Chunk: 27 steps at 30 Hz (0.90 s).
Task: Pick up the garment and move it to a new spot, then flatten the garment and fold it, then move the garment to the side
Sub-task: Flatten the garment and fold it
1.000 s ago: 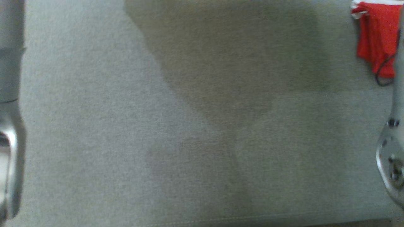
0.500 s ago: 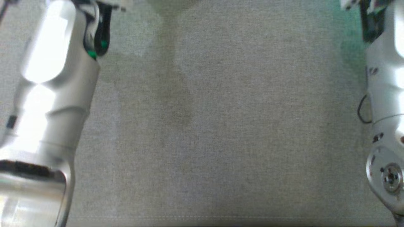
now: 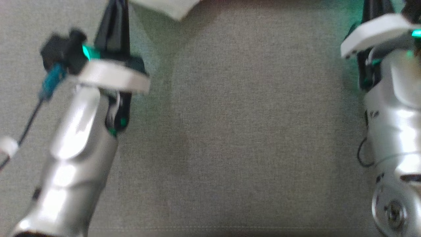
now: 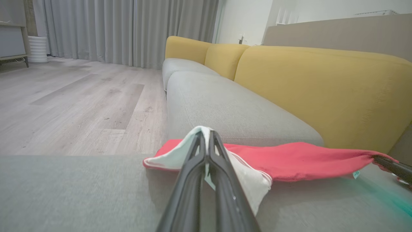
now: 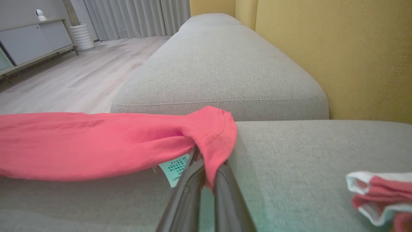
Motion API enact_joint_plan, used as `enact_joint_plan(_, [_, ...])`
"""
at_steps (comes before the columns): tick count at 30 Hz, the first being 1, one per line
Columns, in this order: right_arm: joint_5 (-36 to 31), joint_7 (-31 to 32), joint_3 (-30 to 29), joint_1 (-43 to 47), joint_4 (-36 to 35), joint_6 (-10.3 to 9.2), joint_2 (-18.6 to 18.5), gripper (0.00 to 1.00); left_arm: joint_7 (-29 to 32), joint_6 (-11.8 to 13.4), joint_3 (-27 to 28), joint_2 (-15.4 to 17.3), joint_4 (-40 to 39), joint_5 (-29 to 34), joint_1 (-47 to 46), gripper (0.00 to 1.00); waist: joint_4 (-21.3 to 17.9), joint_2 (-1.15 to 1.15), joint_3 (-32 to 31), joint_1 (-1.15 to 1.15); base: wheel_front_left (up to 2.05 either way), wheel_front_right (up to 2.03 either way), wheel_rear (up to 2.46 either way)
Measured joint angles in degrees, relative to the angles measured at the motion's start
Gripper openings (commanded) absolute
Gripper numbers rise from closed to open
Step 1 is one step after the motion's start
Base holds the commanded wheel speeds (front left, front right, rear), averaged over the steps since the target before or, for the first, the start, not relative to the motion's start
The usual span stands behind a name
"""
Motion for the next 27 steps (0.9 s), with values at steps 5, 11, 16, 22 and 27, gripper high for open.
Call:
enact_joint_plan(5, [4.63,-0.02,2.19,7.92,-5.55,0.00,0.76,0.00,0.00,0.33,0.82,2.18,-7.97,0.15,11.52,0.00,-0.28,0.00,-3.58,0.00,0.00,0.00,0.00])
enact_joint_plan(11, [9.47,-0.16,3.75,22.07,-16.11,0.00,0.92,0.00,0.00,3.71,2.37,3.01,-18.76,-0.35,25.62,0.00,-0.48,0.00,-9.22,-0.01,0.00,0.00,0.00])
enact_joint_plan(16, [11.88,1.85,4.64,34.54,-27.04,0.00,1.63,0.00,0.35,7.50,2.82,4.65,-26.32,-1.24,38.68,0.00,-0.83,0.01,-14.25,-0.02,0.00,0.00,0.00])
enact_joint_plan(22, [15.19,7.95,5.24,48.81,-41.47,0.00,2.11,0.00,3.85,9.93,2.42,6.95,-34.18,-1.35,49.48,0.00,-1.19,0.01,-19.48,-0.01,0.00,0.00,0.00])
enact_joint_plan(27, [16.97,14.08,5.38,59.37,-51.05,0.00,2.43,0.00,6.65,10.92,2.15,9.45,-39.06,-1.35,54.64,0.00,-1.39,0.01,-21.66,-0.01,0.00,0.00,0.00])
